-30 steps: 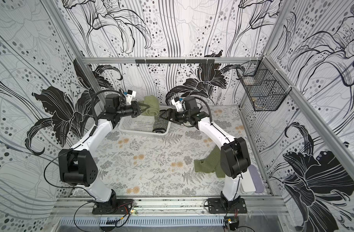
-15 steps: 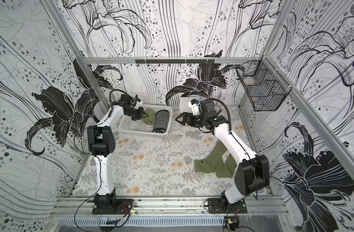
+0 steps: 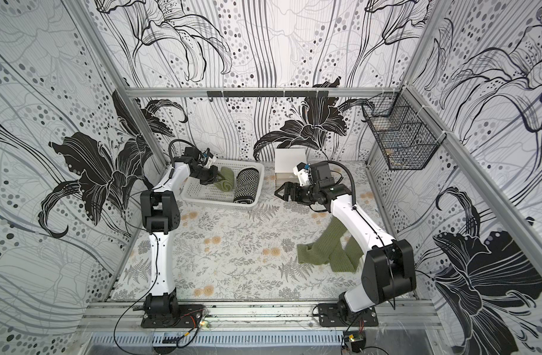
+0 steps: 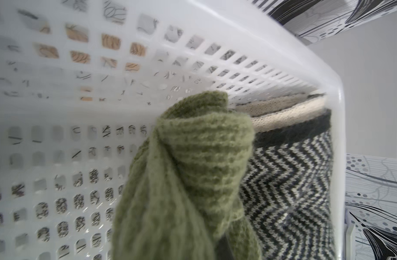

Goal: Roll up the scarf and place it into the basket
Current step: Place the scarf in the basket.

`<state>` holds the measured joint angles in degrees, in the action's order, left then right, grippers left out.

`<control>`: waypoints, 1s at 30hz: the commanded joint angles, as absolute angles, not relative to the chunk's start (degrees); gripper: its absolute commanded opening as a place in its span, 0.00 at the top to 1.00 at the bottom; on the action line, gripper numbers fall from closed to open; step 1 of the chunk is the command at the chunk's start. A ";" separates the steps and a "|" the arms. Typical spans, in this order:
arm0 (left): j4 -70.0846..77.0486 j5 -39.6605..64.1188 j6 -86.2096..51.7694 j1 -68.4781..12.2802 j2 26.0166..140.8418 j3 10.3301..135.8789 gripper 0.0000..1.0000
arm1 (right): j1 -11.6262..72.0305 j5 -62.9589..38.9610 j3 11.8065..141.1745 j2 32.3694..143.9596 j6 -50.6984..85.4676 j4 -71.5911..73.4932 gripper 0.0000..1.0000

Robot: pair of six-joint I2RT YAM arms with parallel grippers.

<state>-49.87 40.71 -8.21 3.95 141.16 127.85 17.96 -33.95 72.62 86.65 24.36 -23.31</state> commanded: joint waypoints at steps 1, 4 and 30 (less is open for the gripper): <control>-44.90 45.81 -9.17 3.74 142.93 129.15 1.00 | 17.66 -33.78 71.98 86.21 23.47 -23.05 0.06; -44.73 46.99 -10.44 3.76 146.46 132.16 0.99 | 17.51 -33.73 71.50 86.14 23.71 -22.84 0.05; -44.64 26.57 -9.68 5.24 128.94 127.37 0.01 | 19.91 -4.59 57.61 73.18 23.34 -39.53 0.00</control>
